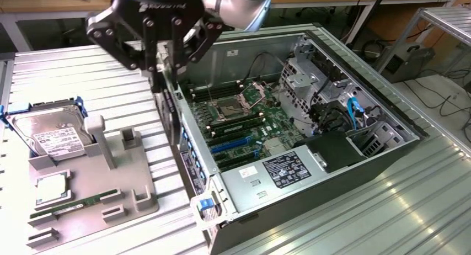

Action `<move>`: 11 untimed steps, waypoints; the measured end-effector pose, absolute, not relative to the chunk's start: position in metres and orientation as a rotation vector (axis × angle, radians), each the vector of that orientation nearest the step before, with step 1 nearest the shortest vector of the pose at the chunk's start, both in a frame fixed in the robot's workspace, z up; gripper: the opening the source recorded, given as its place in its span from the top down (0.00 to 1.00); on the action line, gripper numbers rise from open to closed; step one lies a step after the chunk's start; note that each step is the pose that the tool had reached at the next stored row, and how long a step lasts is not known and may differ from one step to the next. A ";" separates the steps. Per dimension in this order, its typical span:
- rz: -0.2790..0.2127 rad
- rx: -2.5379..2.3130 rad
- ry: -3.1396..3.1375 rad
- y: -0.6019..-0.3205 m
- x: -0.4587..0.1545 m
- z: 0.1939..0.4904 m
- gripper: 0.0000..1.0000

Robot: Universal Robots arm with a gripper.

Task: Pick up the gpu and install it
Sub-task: 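Pick up the gpu and move the gpu toward the slot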

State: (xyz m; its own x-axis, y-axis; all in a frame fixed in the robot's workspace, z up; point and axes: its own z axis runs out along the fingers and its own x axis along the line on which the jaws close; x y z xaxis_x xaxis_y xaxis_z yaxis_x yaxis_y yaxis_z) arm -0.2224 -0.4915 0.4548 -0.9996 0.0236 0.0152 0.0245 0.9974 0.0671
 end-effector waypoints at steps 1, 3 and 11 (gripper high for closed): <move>-0.105 -0.038 -3.123 -0.492 -0.218 0.458 0.74; -0.105 -0.038 -3.116 -0.492 -0.206 0.464 0.74; -0.104 -0.039 -3.095 -0.492 -0.155 0.465 0.74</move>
